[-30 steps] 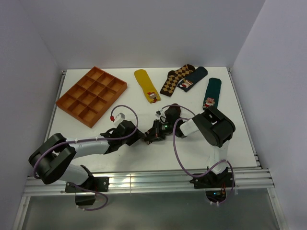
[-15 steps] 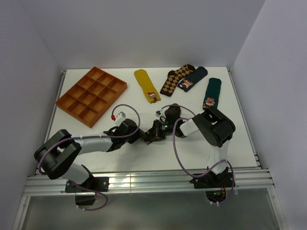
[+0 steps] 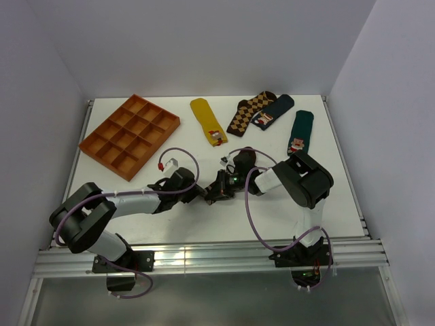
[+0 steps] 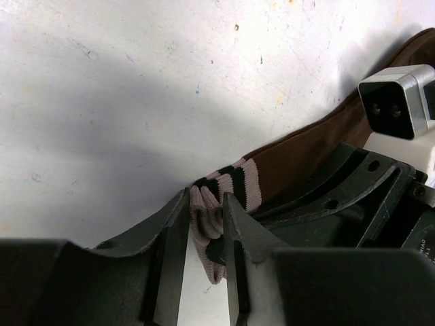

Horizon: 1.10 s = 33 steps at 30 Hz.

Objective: Roll the socks
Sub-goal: Roll the sock at the center of the board.

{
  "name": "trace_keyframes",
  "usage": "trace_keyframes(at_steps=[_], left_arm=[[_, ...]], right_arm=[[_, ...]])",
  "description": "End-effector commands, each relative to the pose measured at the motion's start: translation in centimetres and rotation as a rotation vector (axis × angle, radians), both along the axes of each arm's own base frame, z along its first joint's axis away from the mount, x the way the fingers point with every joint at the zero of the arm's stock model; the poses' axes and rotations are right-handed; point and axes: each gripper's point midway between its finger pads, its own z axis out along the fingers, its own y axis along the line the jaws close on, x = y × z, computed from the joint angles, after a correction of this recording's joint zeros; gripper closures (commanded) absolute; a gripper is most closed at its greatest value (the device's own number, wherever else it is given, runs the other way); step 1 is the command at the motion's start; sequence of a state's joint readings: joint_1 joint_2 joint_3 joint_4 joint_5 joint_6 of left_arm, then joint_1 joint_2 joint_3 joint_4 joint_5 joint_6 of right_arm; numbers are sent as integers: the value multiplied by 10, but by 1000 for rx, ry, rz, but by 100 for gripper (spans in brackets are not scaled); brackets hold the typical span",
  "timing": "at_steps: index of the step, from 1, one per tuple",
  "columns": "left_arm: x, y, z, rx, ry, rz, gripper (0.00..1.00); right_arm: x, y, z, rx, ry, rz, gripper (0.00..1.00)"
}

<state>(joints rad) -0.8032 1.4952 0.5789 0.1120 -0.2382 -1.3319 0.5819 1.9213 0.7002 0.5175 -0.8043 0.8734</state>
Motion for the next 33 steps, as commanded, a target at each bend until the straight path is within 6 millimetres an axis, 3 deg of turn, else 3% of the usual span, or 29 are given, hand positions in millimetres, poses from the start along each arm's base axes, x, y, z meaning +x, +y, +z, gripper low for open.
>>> trace_keyframes(at_steps=[1,6,13,24,33], left_arm=[[6,-6,8,-16,1,24,69],[6,-6,11,10,18,23,69],[11,-5,31,-11,-31,36,66],[6,-8,22,-24,1,24,73],[5,-6,31,-43,-12,34,75]], right_arm=[[-1,-14,-27,-101,27,-36,100],[-2,-15,-28,-103,31,-37,100],[-2,-14,-28,-89,40,-42,100],[-2,-14,-29,-86,40,-45,100],[-3,-15,-28,-81,53,-51,100]])
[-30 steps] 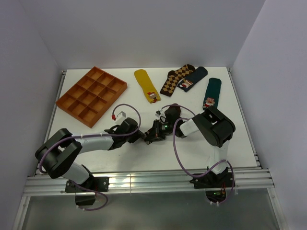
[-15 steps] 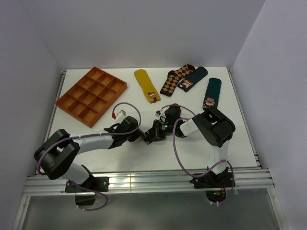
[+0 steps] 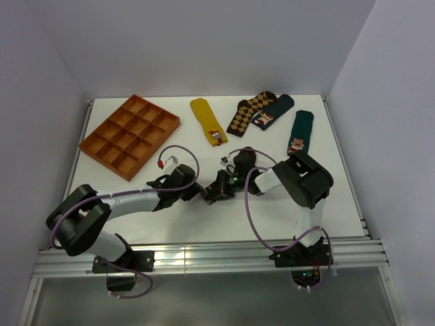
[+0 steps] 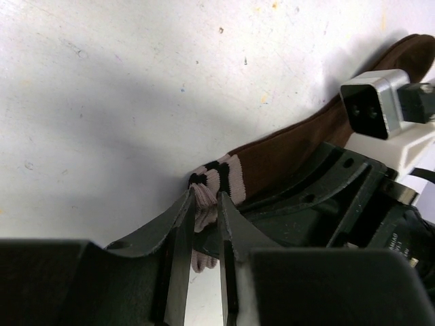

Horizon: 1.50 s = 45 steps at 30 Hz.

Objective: Roll the socks
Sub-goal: Roll the sock at the center of the board.

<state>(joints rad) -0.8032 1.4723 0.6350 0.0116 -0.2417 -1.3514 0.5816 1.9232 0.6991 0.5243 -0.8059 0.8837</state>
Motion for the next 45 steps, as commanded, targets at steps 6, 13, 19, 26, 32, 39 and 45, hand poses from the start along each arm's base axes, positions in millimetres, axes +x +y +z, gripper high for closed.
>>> trace_keyframes(at_steps=[6,13,19,26,32,39,45], left_arm=[[3,-6,19,-62,-33,18,76],[1,-13,5,-61,1,-3,77],[0,-15,0,-73,14,-7,79],[-3,-18,-17,-67,57,-6,80],[-14,-12,-39,-61,119,15,85],[-16,-2,-45,-47,126,55,86],[-13,-3,-43,-47,116,59,86]], right_arm=[[-3,-16,-30,-90,56,-58,100],[-4,-17,-33,-91,68,-64,100],[-3,-18,-33,-97,71,-71,100],[-2,-21,-36,-124,67,-84,100],[4,-26,-30,-166,16,-94,95],[15,-34,-14,-228,-93,-110,79],[23,-38,4,-292,-207,-126,70]])
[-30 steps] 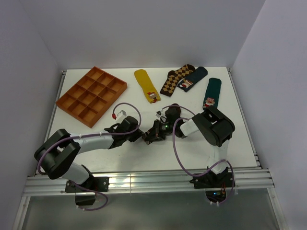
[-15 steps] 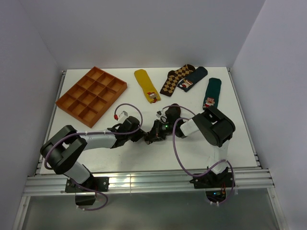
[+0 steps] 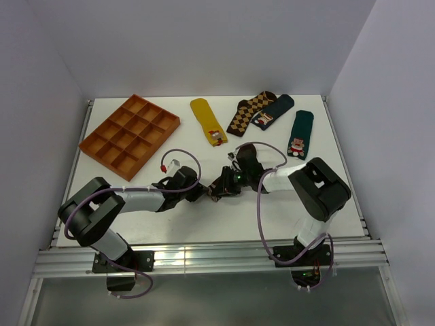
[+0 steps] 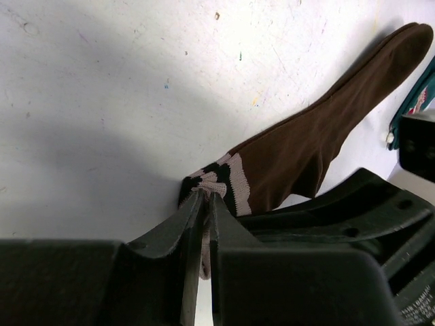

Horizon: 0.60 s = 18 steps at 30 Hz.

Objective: Roll the socks
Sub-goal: Roll the sock at the center of the board.

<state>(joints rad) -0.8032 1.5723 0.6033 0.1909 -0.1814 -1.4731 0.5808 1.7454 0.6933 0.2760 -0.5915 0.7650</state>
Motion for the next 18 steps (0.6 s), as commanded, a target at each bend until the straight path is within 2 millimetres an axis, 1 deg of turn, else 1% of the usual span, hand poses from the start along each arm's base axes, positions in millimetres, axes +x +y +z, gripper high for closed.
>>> trace_keyframes(at_steps=[1,4,6,7,8,10,15,16,18], left_arm=[[-17,16,-29,87,80,3,86],[-16,14,-29,87,82,2,86],[-16,14,-30,87,84,1,87],[-16,14,-29,86,83,3,87],[-15,14,-29,86,82,5,87],[-14,13,-28,86,80,7,87],[-15,14,-29,96,85,8,88],[-14,14,-29,94,85,9,88],[-14,14,-28,96,85,10,88]], right_arm=[[10,-12,0,-119,-105,-29,70],[7,-8,2,-131,-141,-15,69],[2,-7,-1,-133,-149,-5,69],[5,-6,2,-127,-175,-11,69],[1,-7,-1,-130,-177,-7,68],[-1,-6,0,-128,-205,4,66],[-3,-2,9,-119,-279,36,61],[-5,0,14,-118,-298,42,61],[-5,-1,16,-142,-328,44,60]])
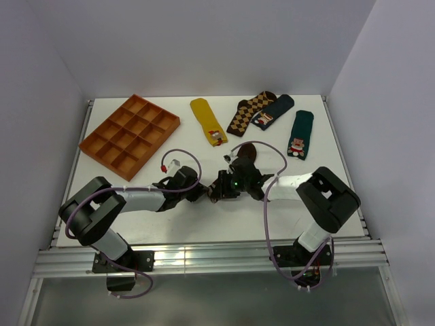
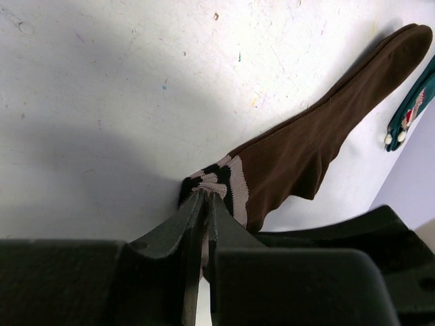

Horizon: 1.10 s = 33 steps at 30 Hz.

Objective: Roll the socks
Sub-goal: Roll the sock at the center of the board.

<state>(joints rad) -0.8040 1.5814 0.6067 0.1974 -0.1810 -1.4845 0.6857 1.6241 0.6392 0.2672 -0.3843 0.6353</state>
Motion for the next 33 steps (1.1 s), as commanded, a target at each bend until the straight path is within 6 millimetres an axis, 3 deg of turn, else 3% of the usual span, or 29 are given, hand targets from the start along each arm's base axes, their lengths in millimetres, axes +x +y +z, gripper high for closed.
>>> trace_keyframes(at_steps=[1,28,31,32,33], left_arm=[[-15,16,-28,107,82,4,88],[-21,18,-33,105,101,1,88],[-22,19,-35,96,104,6,88],[-23,19,-34,94,102,6,88],[-23,20,-34,92,103,6,88]], right_arm=[[4,-2,13,-35,-114,9,60],[-6,3,-14,-440,-254,6,60],[-10,-1,-22,-479,-232,-6,72],[-12,-1,-23,-474,-221,-11,83],[-12,-1,-22,-465,-218,-16,88]])
